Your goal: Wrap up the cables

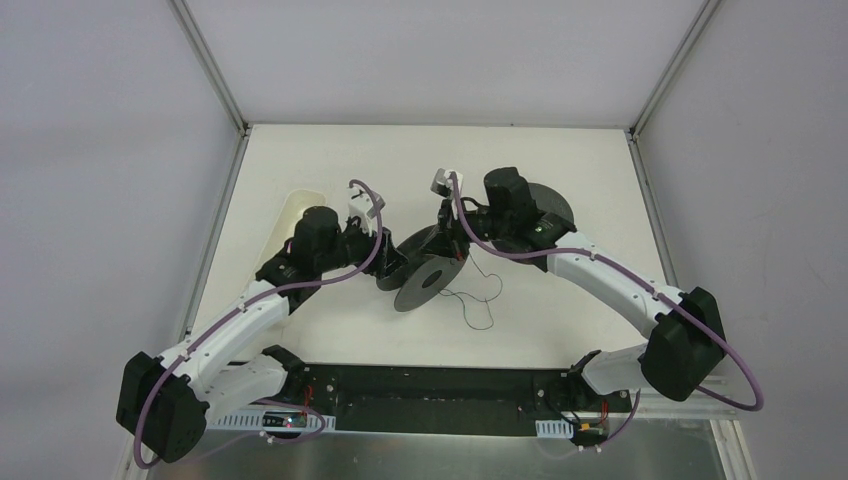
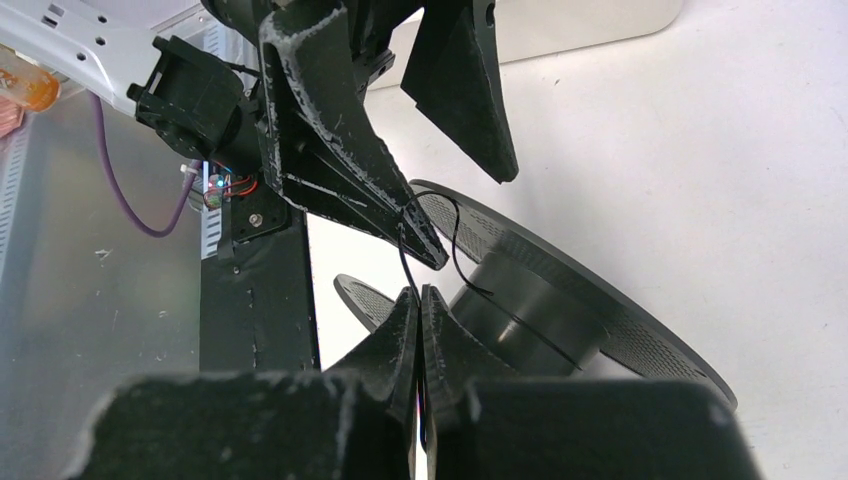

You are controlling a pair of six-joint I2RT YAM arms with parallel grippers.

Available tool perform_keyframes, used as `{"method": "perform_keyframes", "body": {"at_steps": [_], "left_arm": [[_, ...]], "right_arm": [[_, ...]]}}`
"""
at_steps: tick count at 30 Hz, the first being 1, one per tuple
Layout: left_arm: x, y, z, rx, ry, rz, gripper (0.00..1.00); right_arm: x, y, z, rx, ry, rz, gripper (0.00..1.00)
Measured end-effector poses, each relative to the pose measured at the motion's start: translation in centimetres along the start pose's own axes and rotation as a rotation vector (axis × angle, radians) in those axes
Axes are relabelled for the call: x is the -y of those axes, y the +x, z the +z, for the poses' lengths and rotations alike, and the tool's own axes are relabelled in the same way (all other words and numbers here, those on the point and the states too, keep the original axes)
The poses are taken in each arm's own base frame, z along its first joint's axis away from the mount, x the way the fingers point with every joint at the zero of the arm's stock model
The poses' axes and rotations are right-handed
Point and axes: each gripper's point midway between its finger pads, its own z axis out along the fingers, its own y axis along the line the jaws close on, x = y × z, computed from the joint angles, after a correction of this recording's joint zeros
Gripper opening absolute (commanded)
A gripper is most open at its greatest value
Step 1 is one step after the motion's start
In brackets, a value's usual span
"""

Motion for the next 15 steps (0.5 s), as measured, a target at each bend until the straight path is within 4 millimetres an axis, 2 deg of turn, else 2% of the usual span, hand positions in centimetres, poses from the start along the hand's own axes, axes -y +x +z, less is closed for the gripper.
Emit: {"method": "perform_keyframes", "body": {"at_steps": [9,15], "left_arm": [[-0.1,-1.1,0.2,0.136,0.007,0.028,0.60],[-0.3,-1.3,0.5,0.172,0.004,0.038,0.51]], "right_arm": [[0.1,-0.1,0.2,0.004,0.001,0.038,0.00],[0.1,0.0,0.2,0.005,0.003,0.053,0.00]]}}
